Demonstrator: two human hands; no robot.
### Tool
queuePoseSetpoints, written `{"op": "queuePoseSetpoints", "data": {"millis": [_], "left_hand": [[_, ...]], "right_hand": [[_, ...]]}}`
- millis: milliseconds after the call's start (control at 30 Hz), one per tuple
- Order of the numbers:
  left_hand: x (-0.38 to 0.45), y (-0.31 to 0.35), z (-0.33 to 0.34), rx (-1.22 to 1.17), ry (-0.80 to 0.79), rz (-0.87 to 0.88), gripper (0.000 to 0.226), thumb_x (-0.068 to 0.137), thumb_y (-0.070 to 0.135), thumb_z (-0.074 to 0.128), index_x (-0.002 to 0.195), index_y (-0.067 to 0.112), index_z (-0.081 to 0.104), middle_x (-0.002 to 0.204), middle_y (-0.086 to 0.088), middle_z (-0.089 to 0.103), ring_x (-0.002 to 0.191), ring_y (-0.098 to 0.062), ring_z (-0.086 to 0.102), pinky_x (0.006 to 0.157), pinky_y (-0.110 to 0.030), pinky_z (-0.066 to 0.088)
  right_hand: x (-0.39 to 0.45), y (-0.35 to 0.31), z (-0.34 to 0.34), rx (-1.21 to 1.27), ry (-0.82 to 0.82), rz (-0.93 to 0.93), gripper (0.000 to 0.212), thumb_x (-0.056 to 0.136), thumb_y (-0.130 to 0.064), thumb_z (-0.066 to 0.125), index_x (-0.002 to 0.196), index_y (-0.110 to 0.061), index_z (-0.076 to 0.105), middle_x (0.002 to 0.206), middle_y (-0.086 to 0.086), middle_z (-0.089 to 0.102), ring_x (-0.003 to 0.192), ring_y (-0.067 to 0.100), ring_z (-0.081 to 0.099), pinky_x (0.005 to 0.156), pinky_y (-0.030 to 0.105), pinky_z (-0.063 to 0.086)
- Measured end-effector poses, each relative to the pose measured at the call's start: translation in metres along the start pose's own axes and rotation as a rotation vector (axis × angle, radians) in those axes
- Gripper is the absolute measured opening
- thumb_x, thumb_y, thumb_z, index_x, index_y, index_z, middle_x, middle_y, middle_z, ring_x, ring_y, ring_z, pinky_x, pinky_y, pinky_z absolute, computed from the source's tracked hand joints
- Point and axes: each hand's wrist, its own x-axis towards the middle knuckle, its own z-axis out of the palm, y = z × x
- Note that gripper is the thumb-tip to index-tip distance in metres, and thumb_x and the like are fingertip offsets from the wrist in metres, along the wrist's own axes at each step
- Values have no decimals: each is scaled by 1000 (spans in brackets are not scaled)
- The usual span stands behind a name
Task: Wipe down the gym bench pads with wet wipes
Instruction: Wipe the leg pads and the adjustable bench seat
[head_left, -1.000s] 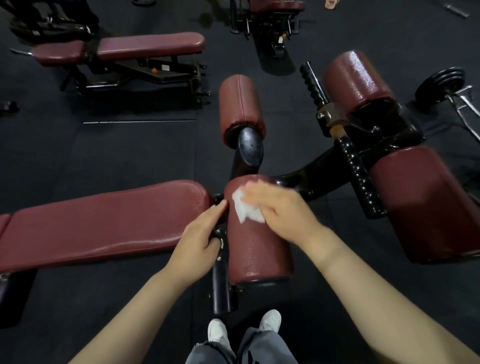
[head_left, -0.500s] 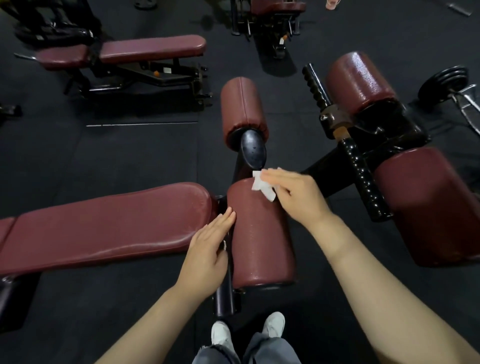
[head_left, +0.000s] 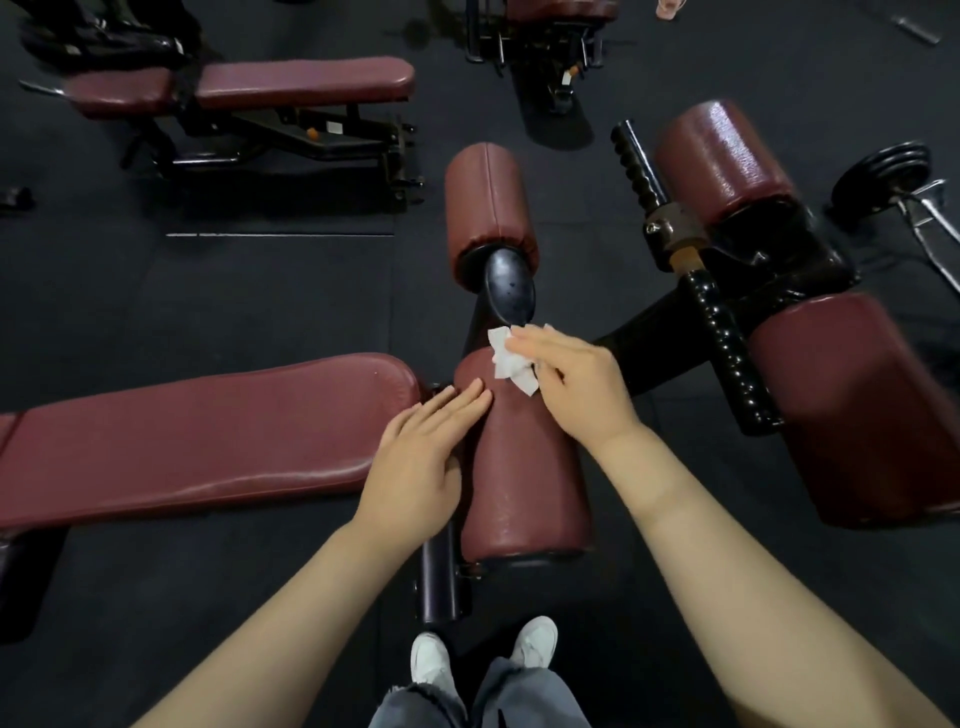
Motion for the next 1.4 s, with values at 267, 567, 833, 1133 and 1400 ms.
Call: {"op": "queuePoseSetpoints", "data": {"millis": [267, 567, 833, 1133, 1400], "left_hand": [[-21, -30, 10, -168, -69, -151, 91, 71, -17, 44, 151, 26, 38, 152, 16, 37, 146, -5, 26, 120, -43, 27], [-13, -13, -4, -187, 0, -97, 85, 71, -3, 36, 150, 29, 39, 155, 19, 33, 148, -2, 21, 121, -32, 20], [-22, -17, 9, -220, -12, -92, 94, 67, -6, 34, 152, 34, 31, 157, 24, 27, 148, -1, 20, 121, -35, 22], [-30, -28, 11, -197, -67, -119, 96, 71, -22, 45, 153, 26, 33, 156, 11, 36, 146, -7, 30, 121, -35, 26], [-17, -24, -11, -14, -87, -26, 88, 75, -12, 47, 154, 24, 30, 155, 17, 22, 145, -1, 20, 121, -29, 19]], "right_hand": [[-106, -39, -19, 56, -261, -418, 39, 78, 8, 49, 102, -7, 76, 117, 3, 70, 121, 13, 59, 107, 35, 44], [-14, 0, -6, 12, -44, -33, 44, 83, 15, 52, 116, -8, 71, 126, 0, 65, 122, 11, 58, 112, 37, 39], [-88, -16, -26, 6, -188, -375, 46, 81, 7, 40, 112, -5, 72, 124, 4, 66, 121, 16, 59, 110, 34, 41], [-48, -10, -15, 35, -42, -62, 46, 80, 17, 50, 113, -6, 72, 125, -2, 63, 120, 13, 60, 111, 30, 39], [-86, -20, -29, -52, -203, -381, 45, 82, 7, 39, 112, -4, 72, 123, 7, 66, 122, 17, 59, 109, 37, 42]]}}
